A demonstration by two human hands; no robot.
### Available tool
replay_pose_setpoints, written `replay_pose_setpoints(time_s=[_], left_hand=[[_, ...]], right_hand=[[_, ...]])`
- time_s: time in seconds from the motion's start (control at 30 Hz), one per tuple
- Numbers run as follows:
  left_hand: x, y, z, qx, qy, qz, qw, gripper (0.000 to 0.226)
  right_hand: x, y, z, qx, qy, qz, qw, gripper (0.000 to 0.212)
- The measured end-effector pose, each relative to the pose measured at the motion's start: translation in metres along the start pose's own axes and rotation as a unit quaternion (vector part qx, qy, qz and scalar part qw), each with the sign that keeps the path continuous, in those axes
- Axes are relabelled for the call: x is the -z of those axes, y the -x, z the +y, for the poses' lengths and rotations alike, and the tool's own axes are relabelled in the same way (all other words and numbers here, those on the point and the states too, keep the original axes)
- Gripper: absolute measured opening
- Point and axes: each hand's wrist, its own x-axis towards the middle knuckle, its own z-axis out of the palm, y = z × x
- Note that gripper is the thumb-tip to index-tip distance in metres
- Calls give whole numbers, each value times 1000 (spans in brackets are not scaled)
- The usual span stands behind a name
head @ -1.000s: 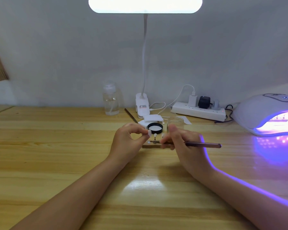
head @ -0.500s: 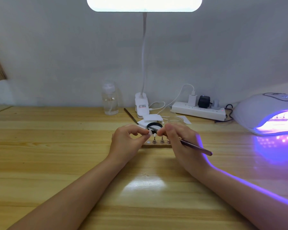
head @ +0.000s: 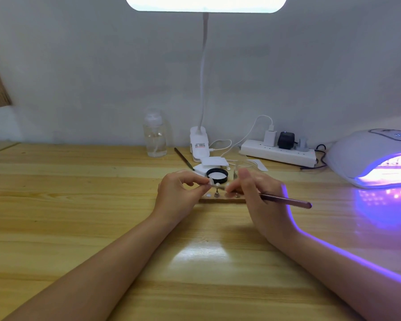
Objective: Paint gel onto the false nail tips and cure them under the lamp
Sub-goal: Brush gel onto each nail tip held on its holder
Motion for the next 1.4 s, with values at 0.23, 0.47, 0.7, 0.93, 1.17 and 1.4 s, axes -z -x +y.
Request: replay_pose_setpoints(time_s=[0.23,0.47,0.7,0.93,1.17,1.4], left_hand=[[0,-1,-2,-4,3,-2,1000,28],[0,-2,-2,-9,9,-1,1000,30],[0,-2,-3,-11,14,-4,1000,28],[0,-2,-4,-8,19,-5,1000,28],[-1,-2,-5,-11,23,-1,1000,31],[-2,-2,-6,-21,25,-6,999,33]], right_hand=[[-1,1,1,-24,-43,-11,999,39],[0,-1,0,-41,-21,-21,999,38],[0,-4,0,11,48,-27,998,27],[-1,-5,-2,29,45,-16,998,30],[-2,-2,-2,15,-8,1,1000,31],[-1,0,-3,-31,-46,0,998,39]])
